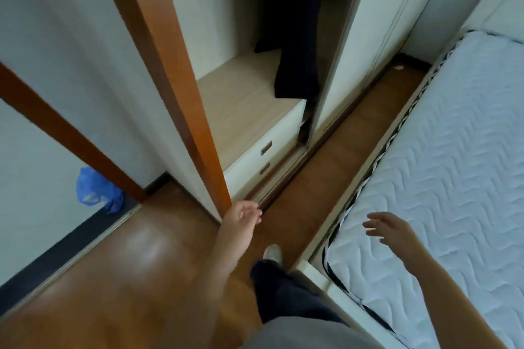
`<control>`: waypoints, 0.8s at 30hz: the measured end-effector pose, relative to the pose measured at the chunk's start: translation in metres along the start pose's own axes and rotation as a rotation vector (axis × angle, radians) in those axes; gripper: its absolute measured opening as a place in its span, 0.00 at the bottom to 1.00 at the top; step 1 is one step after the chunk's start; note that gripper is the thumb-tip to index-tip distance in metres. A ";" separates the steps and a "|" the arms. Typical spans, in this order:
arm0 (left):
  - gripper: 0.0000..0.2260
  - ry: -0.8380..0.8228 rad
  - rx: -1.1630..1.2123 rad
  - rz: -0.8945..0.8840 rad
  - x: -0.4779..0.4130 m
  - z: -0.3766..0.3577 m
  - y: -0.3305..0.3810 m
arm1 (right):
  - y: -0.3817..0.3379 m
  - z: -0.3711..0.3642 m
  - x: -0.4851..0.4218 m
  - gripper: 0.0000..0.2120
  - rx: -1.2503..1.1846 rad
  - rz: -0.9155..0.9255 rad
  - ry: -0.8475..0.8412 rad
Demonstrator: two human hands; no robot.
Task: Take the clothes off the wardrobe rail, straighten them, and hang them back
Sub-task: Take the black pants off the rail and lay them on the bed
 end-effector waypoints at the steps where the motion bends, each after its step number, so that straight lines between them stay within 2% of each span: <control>1: 0.04 -0.008 -0.001 -0.051 -0.018 -0.009 0.027 | -0.005 0.008 -0.016 0.10 -0.024 0.004 0.044; 6: 0.06 -0.038 -0.073 -0.208 -0.088 -0.041 0.146 | -0.046 0.050 -0.085 0.08 -0.156 0.023 0.199; 11: 0.07 0.024 -0.115 -0.401 -0.140 -0.046 0.238 | -0.104 0.091 -0.152 0.07 -0.222 0.118 0.281; 14: 0.05 0.077 -0.118 -0.482 -0.169 -0.037 0.277 | -0.146 0.103 -0.182 0.07 -0.206 0.204 0.271; 18: 0.10 0.169 0.009 -0.552 -0.202 -0.017 0.335 | -0.218 0.116 -0.212 0.08 -0.159 0.349 0.253; 24: 0.06 0.217 0.106 -0.706 -0.242 0.004 0.430 | -0.348 0.140 -0.253 0.08 -0.087 0.591 0.230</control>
Point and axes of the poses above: each hand's wrist, its own x-axis away from the middle knuckle, its own z-axis out of the back of the hand, y = z × x, the point moved 8 cm from there along -x, towards the middle knuckle, and after that the axes turned 7 degrees about z, right-handed, at the moved point
